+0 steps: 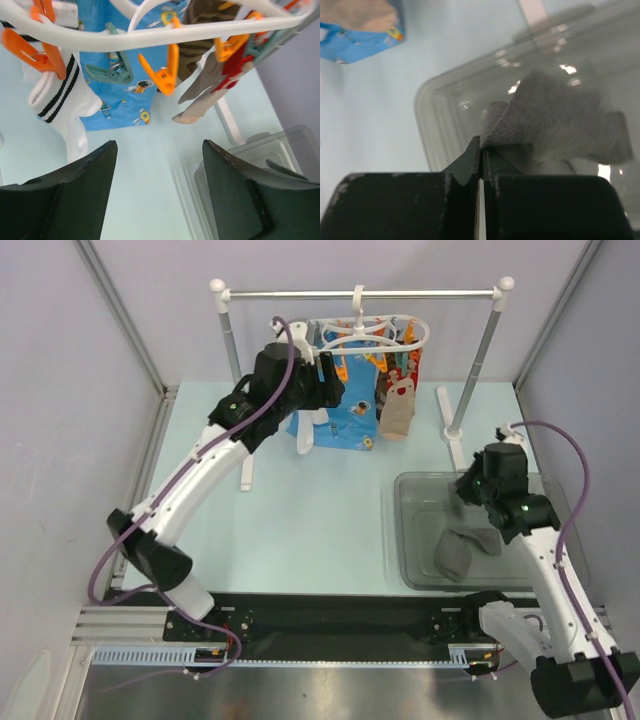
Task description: Remove the socks clipped to the hanger
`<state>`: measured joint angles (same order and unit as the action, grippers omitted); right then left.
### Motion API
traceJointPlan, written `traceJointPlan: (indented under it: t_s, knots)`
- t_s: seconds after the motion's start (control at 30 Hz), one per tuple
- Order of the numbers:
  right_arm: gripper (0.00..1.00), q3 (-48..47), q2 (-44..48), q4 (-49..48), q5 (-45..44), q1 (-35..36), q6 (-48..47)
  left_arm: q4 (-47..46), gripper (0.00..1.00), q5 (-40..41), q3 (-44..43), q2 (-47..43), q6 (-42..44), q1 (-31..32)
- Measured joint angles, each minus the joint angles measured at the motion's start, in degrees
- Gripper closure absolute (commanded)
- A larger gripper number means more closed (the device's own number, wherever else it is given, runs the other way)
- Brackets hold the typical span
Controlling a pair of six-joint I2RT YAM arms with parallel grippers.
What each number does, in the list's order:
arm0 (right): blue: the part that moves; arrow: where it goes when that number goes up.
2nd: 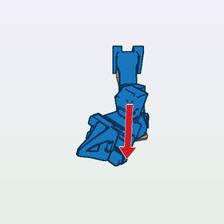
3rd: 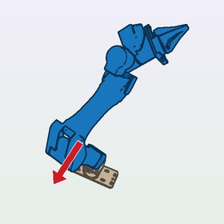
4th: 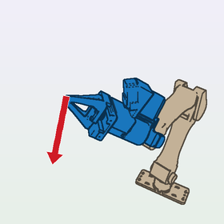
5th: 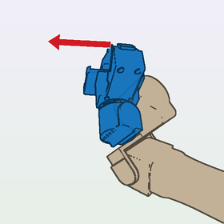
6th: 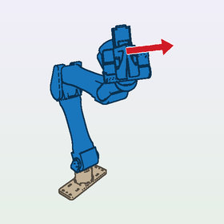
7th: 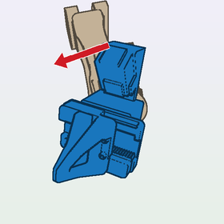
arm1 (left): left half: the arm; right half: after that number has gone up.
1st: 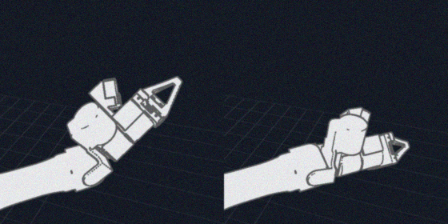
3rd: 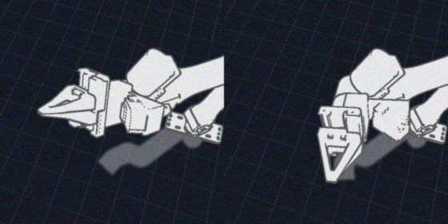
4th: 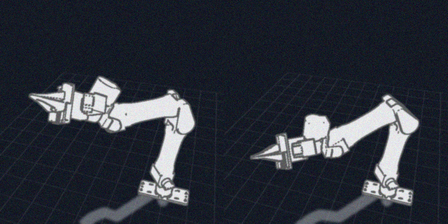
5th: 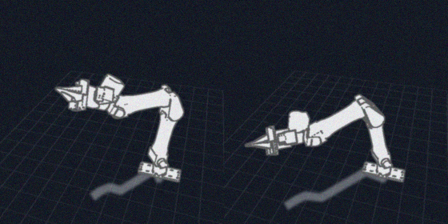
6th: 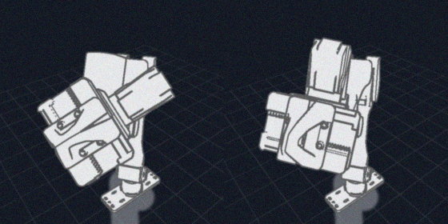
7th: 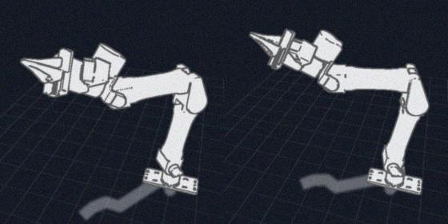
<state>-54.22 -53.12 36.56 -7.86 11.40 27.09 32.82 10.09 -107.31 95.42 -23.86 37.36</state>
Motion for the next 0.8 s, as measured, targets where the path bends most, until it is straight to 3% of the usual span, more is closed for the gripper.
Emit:
traceJointPlan:
  t_s: [0.2, 0.23, 0.27, 0.33, 0.5, 0.67, 0.8]
  knots:
    - [1.00, 2.95, 6.16, 12.26, -2.49, -6.45, 4.57, -5.81, 0.24, -6.58, 9.05, -10.49, 0.57, 0.00]
    - [0.77, 3.06, 6.14, 13.51, -3.26, -6.88, 5.62, -6.88, 0.24, -8.48, 11.32, -12.39, 0.59, 0.00]
    - [0.60, 3.21, 5.86, 14.21, -3.63, -7.48, 6.88, -7.48, 0.23, -9.51, 12.85, -13.60, 0.61, 0.00]
    - [0.39, 3.91, 4.44, 14.78, -3.98, -8.76, 8.33, -8.41, 0.22, -11.78, 16.20, -16.06, 0.96, 0.00]
    - [0.36, 5.60, -0.33, 15.67, -3.91, -10.78, 9.94, -10.97, 0.22, -16.79, 23.80, -20.79, 2.58, 0.00]
    - [0.34, 4.33, 1.38, 13.49, -0.92, -10.60, 8.57, -15.23, 0.21, -21.07, 32.48, -27.08, 3.65, 0.00]
    - [0.32, 1.27, 1.38, 6.10, 0.13, -4.85, 7.06, -18.10, 0.22, -22.73, 35.50, -30.05, 4.02, 0.00]
